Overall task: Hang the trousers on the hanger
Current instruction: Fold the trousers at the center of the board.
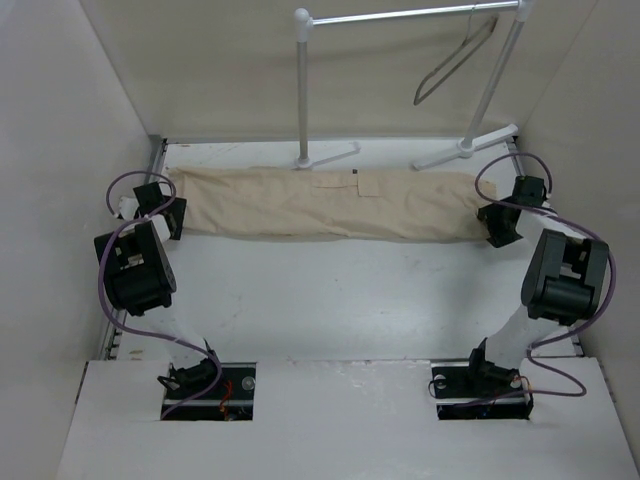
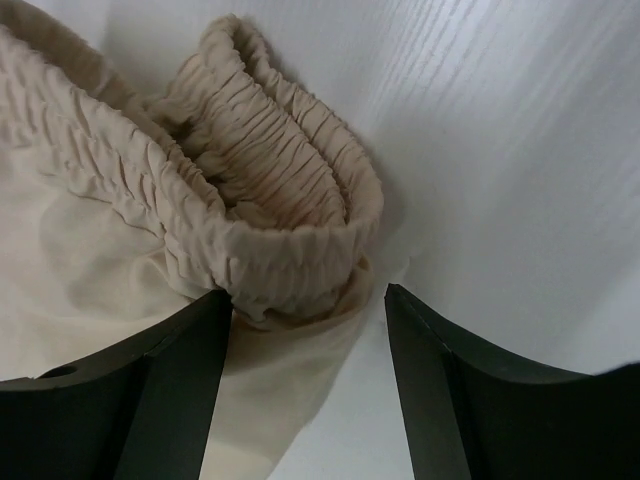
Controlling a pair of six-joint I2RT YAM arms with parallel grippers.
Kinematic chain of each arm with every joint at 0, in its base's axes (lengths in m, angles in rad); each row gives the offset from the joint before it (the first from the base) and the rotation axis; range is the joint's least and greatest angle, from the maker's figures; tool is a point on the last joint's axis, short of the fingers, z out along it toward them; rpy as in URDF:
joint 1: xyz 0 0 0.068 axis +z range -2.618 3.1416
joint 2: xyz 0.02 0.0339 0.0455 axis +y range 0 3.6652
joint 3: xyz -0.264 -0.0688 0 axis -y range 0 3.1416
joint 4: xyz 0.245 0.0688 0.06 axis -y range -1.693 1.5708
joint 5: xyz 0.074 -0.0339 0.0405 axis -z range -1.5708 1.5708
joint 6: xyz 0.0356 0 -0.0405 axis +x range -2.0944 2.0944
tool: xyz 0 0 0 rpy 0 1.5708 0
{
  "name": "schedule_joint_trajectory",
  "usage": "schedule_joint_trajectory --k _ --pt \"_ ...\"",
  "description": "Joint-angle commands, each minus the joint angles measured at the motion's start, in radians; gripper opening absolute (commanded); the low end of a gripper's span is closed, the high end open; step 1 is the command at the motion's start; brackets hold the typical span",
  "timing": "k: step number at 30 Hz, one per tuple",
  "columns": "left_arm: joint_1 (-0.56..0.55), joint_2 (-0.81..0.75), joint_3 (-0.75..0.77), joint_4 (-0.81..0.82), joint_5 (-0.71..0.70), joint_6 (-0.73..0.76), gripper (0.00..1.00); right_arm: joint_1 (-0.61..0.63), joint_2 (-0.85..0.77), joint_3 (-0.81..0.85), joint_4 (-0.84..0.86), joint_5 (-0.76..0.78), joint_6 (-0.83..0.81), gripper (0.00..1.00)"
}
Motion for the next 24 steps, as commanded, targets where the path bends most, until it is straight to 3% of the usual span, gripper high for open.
schedule_joint_trajectory --k 1,3,8,10,16,24 --pt "0.002 0.064 0.019 -0.049 0.009 -0.007 0.57 0.037 0.057 0.073 0.019 -0.016 0.015 0.68" --pt "-0.001 0.079 0.039 -0.04 0.007 -0.004 0.49 0.043 0.082 0.076 0.031 -0.008 0.031 0.62" --pt "-0.004 0.105 0.053 -0.02 -0.006 -0.012 0.15 0.042 0.101 0.093 0.03 -0.005 0.079 0.24" --pt "0.001 0.079 0.037 -0.035 -0.032 -0.009 0.09 0.045 0.067 0.081 0.019 0.024 0.079 0.15" --pt "0.067 -0.074 -0.021 -0.219 -0.147 0.022 0.04 0.027 -0.082 -0.042 -0.029 0.099 0.082 0.06" --pt "0.052 -0.275 -0.088 -0.471 -0.39 0.109 0.04 0.013 -0.298 -0.255 -0.076 0.079 0.133 0.04"
